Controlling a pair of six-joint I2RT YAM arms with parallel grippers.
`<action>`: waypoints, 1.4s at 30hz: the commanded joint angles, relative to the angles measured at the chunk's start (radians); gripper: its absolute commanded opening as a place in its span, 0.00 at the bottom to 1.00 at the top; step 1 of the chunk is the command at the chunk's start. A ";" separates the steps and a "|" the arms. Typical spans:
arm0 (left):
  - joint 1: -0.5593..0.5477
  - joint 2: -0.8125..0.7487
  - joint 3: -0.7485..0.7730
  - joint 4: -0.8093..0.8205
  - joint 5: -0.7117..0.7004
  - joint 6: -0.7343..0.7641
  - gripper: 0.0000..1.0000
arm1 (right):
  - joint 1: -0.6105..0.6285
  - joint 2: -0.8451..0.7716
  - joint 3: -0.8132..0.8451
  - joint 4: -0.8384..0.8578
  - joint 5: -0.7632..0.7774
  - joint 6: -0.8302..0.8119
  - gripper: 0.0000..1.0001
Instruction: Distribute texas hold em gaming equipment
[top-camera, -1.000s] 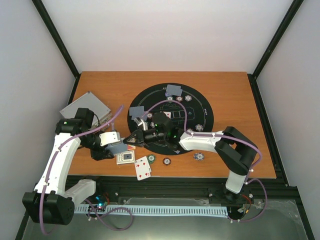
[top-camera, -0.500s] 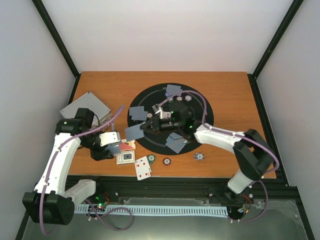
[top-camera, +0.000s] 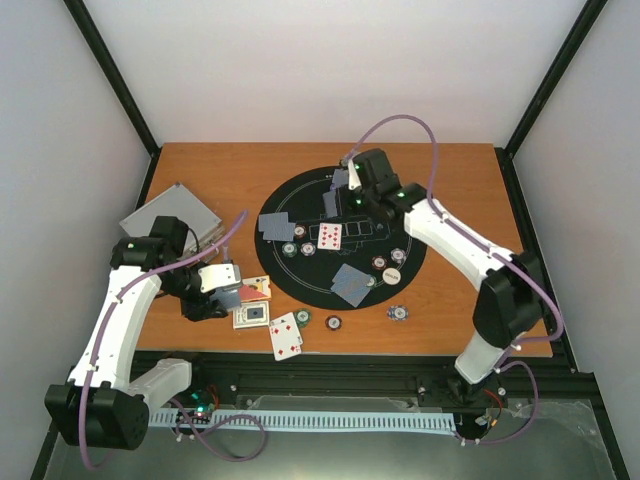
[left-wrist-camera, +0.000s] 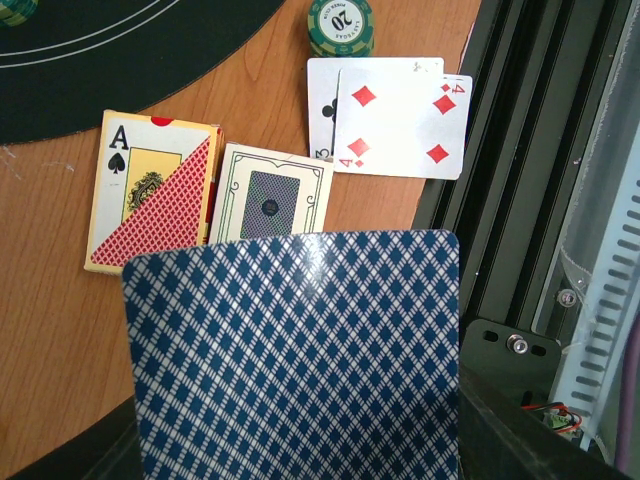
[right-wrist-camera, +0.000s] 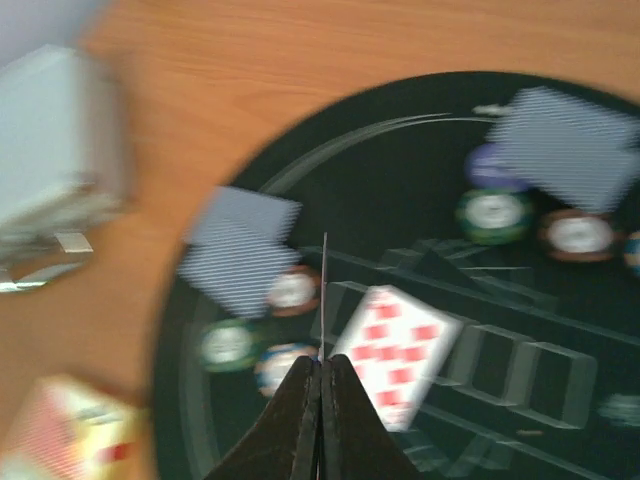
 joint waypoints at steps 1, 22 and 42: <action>-0.002 0.001 0.020 -0.021 0.010 -0.005 0.01 | 0.056 0.110 0.056 -0.103 0.563 -0.345 0.03; -0.001 0.008 0.043 -0.035 -0.001 -0.007 0.01 | 0.262 0.342 -0.211 0.462 0.826 -1.015 0.03; -0.001 -0.002 0.059 -0.050 0.007 -0.006 0.01 | 0.250 0.091 -0.133 0.153 0.613 -0.549 0.84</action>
